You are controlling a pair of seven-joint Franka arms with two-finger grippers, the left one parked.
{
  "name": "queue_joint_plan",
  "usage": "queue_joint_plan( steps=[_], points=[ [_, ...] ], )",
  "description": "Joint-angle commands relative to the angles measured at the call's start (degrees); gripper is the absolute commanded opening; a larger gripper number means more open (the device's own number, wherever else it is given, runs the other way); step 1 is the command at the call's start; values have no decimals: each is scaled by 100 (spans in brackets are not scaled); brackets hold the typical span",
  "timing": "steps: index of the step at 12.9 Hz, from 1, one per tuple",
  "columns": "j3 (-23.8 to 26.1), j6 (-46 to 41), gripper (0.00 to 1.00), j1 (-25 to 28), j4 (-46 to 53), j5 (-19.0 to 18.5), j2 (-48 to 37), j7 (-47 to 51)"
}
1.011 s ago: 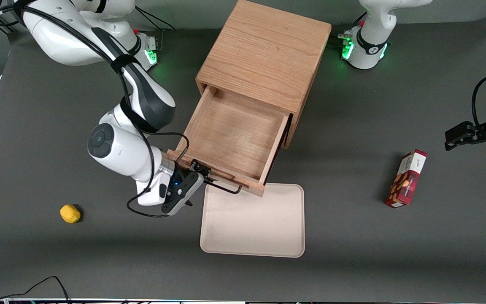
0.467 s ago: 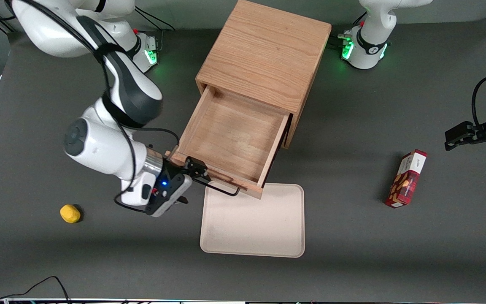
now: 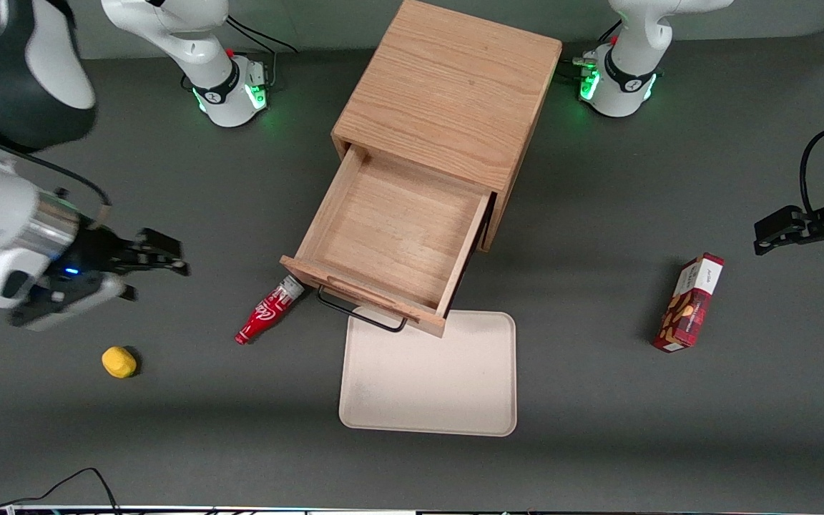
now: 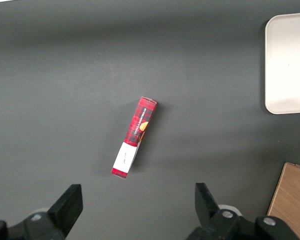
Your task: Open upper drawer
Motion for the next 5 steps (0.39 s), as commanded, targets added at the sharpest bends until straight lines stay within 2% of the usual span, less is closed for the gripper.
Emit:
queue_joint_plan(
  steps=[1,2,5],
  points=[
    [5,-252,100,-221,-1080,-266,-1120,1360],
    [5,-358,100,-334,-1134,-519,-1305,1512],
    [-82,-448,100,-485,-1205,-653,-1413,1435]
  ],
)
